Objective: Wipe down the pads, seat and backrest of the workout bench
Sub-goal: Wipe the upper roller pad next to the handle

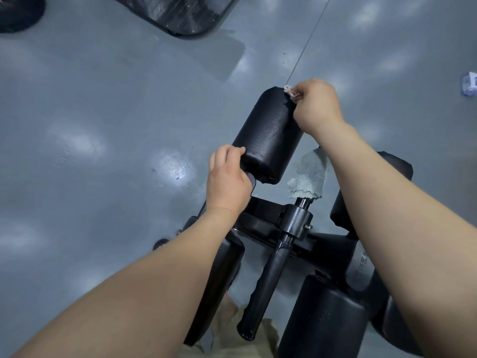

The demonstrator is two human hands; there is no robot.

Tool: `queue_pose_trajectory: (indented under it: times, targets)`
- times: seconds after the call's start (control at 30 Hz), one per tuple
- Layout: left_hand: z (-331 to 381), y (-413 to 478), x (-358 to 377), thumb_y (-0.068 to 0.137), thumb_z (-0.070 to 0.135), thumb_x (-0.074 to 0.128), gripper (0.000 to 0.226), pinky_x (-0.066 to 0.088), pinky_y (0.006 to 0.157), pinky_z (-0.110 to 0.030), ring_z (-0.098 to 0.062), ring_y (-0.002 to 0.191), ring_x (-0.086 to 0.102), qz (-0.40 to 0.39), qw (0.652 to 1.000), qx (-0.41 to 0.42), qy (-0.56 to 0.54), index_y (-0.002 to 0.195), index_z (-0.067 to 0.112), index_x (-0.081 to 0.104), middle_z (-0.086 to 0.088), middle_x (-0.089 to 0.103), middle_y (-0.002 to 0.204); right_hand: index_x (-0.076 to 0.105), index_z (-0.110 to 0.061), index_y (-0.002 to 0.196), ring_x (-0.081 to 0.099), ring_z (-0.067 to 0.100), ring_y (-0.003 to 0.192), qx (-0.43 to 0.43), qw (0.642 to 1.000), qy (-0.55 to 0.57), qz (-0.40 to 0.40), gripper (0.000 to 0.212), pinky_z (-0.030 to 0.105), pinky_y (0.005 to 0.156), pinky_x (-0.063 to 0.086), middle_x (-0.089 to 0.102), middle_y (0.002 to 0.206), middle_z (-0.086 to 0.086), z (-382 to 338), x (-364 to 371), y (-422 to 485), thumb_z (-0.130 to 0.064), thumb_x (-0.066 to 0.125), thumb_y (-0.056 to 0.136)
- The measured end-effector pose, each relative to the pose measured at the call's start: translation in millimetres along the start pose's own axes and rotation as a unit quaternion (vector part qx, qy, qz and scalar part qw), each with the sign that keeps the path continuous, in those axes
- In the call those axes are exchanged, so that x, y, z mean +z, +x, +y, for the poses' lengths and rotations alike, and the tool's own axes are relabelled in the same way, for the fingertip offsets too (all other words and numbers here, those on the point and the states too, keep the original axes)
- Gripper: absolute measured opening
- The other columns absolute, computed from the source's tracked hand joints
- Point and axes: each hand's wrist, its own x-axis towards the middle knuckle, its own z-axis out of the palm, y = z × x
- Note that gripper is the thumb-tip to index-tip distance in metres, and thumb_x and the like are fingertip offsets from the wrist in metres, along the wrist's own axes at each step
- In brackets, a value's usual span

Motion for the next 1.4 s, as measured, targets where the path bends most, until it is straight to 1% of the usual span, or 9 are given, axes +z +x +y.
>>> queue_pose_trajectory:
  times: [0.13, 0.33, 0.63, 0.8, 0.97, 1.07, 1.17, 1.27, 1.4]
  targets:
    - [0, 0, 1, 0.078, 0.0, 0.036, 0.049, 0.039, 0.09, -0.023, -0.027, 0.112, 0.047, 0.0, 1.0, 0.004, 0.007, 0.117, 0.006, 0.064, -0.007, 0.056, 0.118, 0.072, -0.013, 0.115, 0.058, 0.038, 0.11, -0.043, 0.999, 0.005, -0.026, 0.042, 0.037, 0.088, 0.052, 0.064, 0.117, 0.015, -7, 6, -14, 0.0, 0.047, 0.083]
    - [-1, -1, 1, 0.08, -0.005, 0.04, 0.046, 0.035, 0.09, -0.019, -0.027, 0.112, 0.047, 0.001, 1.0, 0.009, 0.015, 0.117, 0.006, 0.064, -0.008, 0.056, 0.118, 0.071, -0.018, 0.123, 0.05, 0.036, 0.116, -0.088, 0.995, 0.013, -0.036, 0.051, 0.035, 0.093, 0.047, 0.06, 0.124, 0.008, -16, 11, -42, 0.004, 0.047, 0.083]
    - [-2, -2, 1, 0.079, -0.01, 0.041, 0.049, 0.031, 0.091, -0.015, -0.027, 0.116, 0.046, 0.003, 1.0, 0.003, 0.01, 0.12, 0.007, 0.063, -0.007, 0.055, 0.121, 0.07, -0.014, 0.12, 0.049, 0.031, 0.109, -0.118, 0.992, 0.009, -0.049, 0.049, 0.034, 0.091, 0.047, 0.059, 0.121, 0.005, -30, 16, -75, 0.006, 0.047, 0.082]
    - [-2, 0, 2, 0.076, -0.01, 0.038, 0.054, 0.033, 0.095, -0.018, -0.027, 0.12, 0.045, 0.017, 0.998, -0.052, -0.024, 0.122, 0.007, 0.06, -0.009, 0.052, 0.123, 0.071, -0.013, 0.118, 0.049, 0.03, 0.107, -0.127, 0.99, 0.005, -0.061, 0.046, 0.032, 0.089, 0.046, 0.059, 0.121, 0.004, -36, 18, -87, 0.004, 0.047, 0.083]
    - [-1, 1, 4, 0.082, -0.006, 0.037, 0.059, 0.027, 0.093, -0.014, -0.023, 0.128, 0.042, 0.009, 0.993, -0.108, -0.042, 0.136, 0.01, 0.053, -0.006, 0.047, 0.135, 0.069, -0.013, 0.121, 0.051, 0.03, 0.106, -0.113, 0.993, 0.014, -0.044, 0.047, 0.025, 0.077, 0.034, 0.058, 0.119, 0.006, -36, 21, -105, 0.006, 0.049, 0.084]
    - [-3, 3, 5, 0.086, -0.003, 0.037, 0.06, 0.026, 0.099, -0.016, -0.022, 0.134, 0.039, -0.01, 0.992, -0.122, -0.035, 0.143, 0.01, 0.048, -0.005, 0.044, 0.143, 0.071, -0.012, 0.119, 0.054, 0.033, 0.106, -0.104, 0.993, 0.042, -0.041, 0.047, 0.029, 0.082, 0.043, 0.06, 0.116, 0.008, -31, 24, -114, 0.008, 0.051, 0.082]
    - [-4, 4, 6, 0.086, -0.002, 0.038, 0.058, 0.029, 0.101, -0.017, -0.022, 0.132, 0.042, -0.02, 0.992, -0.12, -0.043, 0.141, 0.012, 0.052, -0.004, 0.046, 0.141, 0.073, -0.01, 0.11, 0.057, 0.034, 0.103, -0.104, 0.991, 0.057, -0.06, 0.04, 0.037, 0.089, 0.049, 0.06, 0.109, 0.009, -27, 22, -117, 0.007, 0.05, 0.082]
    - [-2, 3, 4, 0.085, -0.002, 0.038, 0.058, 0.031, 0.1, -0.019, -0.021, 0.13, 0.044, -0.02, 0.993, -0.113, -0.041, 0.14, 0.013, 0.053, -0.003, 0.048, 0.139, 0.072, -0.01, 0.106, 0.056, 0.028, 0.097, -0.069, 0.993, 0.069, -0.065, 0.035, 0.034, 0.081, 0.047, 0.057, 0.108, 0.008, -26, 13, -109, 0.003, 0.048, 0.085]
    - [-2, 1, 3, 0.082, -0.004, 0.039, 0.058, 0.03, 0.096, -0.017, -0.022, 0.127, 0.044, -0.017, 0.996, -0.082, -0.037, 0.136, 0.012, 0.054, -0.004, 0.049, 0.134, 0.067, -0.011, 0.105, 0.054, 0.031, 0.098, -0.025, 0.996, 0.087, -0.01, 0.033, 0.029, 0.077, 0.039, 0.049, 0.107, 0.004, -26, 13, -90, 0.005, 0.045, 0.085]
